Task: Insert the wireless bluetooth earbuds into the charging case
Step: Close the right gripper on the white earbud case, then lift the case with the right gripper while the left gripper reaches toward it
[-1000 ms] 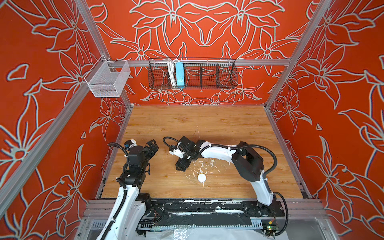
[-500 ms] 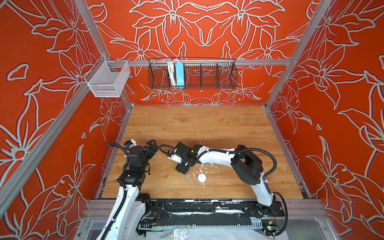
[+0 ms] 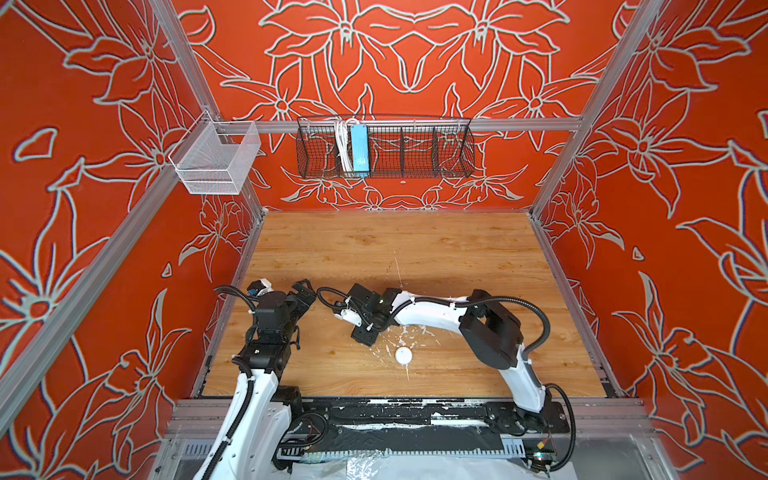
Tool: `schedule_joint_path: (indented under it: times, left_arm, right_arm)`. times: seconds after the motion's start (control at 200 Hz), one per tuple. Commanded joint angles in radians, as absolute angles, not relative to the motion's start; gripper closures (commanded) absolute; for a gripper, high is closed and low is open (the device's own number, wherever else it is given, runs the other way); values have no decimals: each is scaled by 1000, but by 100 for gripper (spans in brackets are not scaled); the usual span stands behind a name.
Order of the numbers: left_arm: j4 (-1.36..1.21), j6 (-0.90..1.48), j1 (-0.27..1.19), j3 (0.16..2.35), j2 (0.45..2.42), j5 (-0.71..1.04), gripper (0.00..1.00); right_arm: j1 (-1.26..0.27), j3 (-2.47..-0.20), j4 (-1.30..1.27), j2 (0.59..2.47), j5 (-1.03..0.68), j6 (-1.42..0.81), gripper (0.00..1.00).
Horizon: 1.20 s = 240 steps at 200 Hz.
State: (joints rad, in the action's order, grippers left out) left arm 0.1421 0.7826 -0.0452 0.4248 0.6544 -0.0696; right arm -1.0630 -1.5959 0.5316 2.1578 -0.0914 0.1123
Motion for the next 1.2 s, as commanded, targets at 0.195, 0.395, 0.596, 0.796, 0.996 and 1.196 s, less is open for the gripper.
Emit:
schedule_joint_path:
  times: [0.195,0.395,0.596,0.796,0.996,1.196]
  left_arm:
    - [158,781,-49,443,649,-77,3]
    - [152,778,-48,440,647,-71,3]
    - [135,737,-48,474,688,22,2]
    - [74,663,-43,538,784,205,3]
    - [-119,636,30,579,939,491,2]
    - [-188,574,164,571,944,462,3]
  right_arm:
    - [-1078,-1620,611,2227,-47,146,42]
    - [-1078,-1620,611,2222,-40,143,48]
    - [-1078,-1578,560,2164,37,122,56]
    - [-1075,-1450,451,2004,149,128,63]
    - [-1071,-1234,242,1794,387,155,69]
    - [-1069,-1016,-14,1596,612,220,72]
